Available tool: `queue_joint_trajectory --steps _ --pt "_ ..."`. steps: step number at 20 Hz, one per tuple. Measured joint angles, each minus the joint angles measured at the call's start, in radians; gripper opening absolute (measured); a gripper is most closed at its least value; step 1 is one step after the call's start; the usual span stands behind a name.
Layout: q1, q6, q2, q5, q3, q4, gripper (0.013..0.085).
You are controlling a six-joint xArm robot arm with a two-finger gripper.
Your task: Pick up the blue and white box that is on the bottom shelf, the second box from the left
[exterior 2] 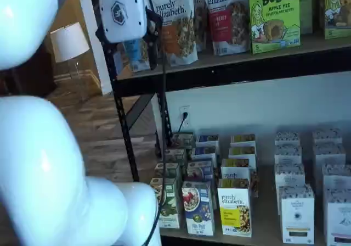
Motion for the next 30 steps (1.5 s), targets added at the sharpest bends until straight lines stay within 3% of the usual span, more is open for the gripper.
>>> queue_joint_trajectory --steps 3,13,21,30 --pt "-0.024 -0.012 -0.004 -0.007 0.004 0.026 0.085" --pt "0.009 0.009 -0.011 -0.047 0.047 0.004 0.085" --pt "0.011 0.01 -0.043 -0.176 0.215 0.012 0.085" --pt "0.054 0.045 -0.062 -0.363 0.396 0.007 0.085"
